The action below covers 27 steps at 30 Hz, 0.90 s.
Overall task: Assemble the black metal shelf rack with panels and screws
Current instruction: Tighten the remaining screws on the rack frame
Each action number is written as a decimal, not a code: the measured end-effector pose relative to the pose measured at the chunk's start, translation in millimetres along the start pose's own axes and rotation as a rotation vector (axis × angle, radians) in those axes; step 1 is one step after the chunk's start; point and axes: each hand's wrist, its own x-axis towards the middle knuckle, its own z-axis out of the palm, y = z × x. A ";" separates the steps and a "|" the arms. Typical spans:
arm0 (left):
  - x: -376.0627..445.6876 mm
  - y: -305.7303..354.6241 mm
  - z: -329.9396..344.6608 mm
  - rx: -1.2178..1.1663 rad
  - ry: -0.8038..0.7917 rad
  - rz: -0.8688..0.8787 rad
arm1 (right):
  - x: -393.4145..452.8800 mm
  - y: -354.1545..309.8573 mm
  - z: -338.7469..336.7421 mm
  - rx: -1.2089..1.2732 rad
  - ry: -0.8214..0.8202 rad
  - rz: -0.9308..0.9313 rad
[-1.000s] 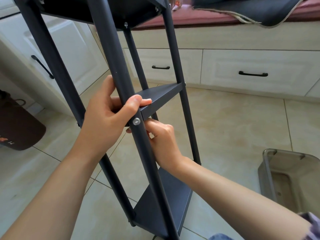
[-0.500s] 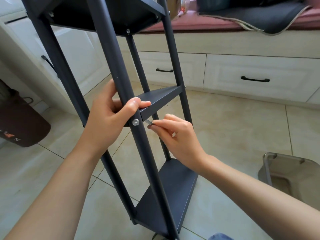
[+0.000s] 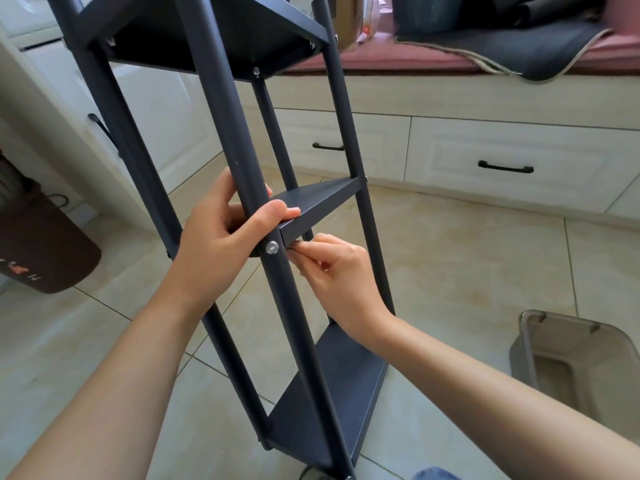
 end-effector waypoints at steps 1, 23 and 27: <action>-0.2 0.0 0.0 0.014 0.003 -0.004 | -0.5 0.8 0.4 0.001 0.002 0.000; 2.8 -0.5 4.1 0.014 -0.005 0.022 | 4.2 34.0 28.3 -0.090 0.188 -0.273; 5.4 2.3 5.4 0.031 -0.007 0.028 | 6.3 35.4 37.8 -0.102 0.256 -0.291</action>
